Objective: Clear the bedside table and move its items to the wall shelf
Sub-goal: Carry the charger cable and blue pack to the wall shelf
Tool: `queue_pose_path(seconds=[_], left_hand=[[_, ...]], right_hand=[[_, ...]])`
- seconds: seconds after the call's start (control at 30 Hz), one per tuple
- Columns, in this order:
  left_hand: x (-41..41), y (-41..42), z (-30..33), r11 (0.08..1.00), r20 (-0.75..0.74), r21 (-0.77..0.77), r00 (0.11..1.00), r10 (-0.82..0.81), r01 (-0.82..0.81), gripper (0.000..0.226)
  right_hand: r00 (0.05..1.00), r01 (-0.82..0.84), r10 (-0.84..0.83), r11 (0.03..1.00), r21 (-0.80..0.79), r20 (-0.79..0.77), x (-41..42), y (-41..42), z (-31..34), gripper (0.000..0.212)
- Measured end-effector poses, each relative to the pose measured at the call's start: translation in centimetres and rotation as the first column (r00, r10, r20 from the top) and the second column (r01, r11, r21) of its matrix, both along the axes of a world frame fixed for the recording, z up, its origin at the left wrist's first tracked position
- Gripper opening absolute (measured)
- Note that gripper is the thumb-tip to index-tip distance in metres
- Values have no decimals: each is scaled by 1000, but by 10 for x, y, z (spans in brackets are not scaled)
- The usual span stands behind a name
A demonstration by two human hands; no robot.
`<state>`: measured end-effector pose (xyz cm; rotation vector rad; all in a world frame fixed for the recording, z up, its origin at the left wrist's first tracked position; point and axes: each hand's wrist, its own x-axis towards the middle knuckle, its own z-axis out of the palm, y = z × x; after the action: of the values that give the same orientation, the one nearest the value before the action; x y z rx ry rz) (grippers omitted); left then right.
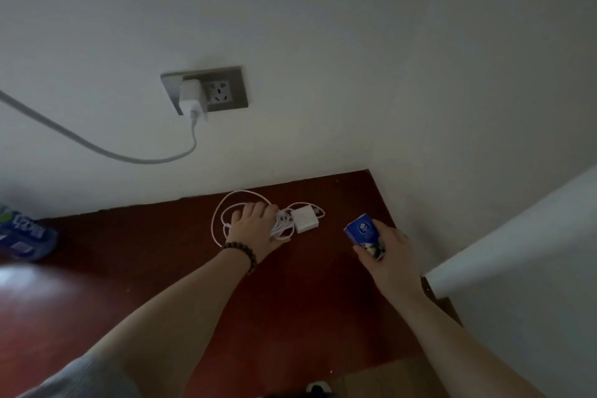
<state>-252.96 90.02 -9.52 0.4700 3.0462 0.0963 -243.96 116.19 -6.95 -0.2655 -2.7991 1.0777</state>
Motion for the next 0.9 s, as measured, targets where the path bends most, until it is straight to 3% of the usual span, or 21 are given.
queue_pose_path(seconds=[0.1,0.17,0.23,0.33,0.43,0.63,0.9], left_hand=[[5,-11,-9,997,167,-38,983,73,-68,108],[10,-8,-8,989,200,-23,969,148,-146,118],[24,6,-6,965,80,98,968,236,-243,107],[55,35,-16,958,-47,199,974,222,-208,85],[76,60,-35,985,65,86,988,143,-148,85],[63,71,-55,988,190,-42,970,151,-146,84],[32,22,-52,990,182,-68,974,133,-122,78]], right_hand=[[1000,-10,9,1000,14,16,1,-2,-7,62],[999,-18,18,1000,1,28,2,-2,-10,61],[999,-26,27,1000,-15,38,4,-2,-15,60],[998,-31,32,999,-15,47,6,-2,-22,60],[997,-44,43,999,9,66,6,-3,-29,62],[994,-66,64,998,20,86,-1,-4,-37,63],[994,-59,60,998,-24,86,-11,-9,-44,60]])
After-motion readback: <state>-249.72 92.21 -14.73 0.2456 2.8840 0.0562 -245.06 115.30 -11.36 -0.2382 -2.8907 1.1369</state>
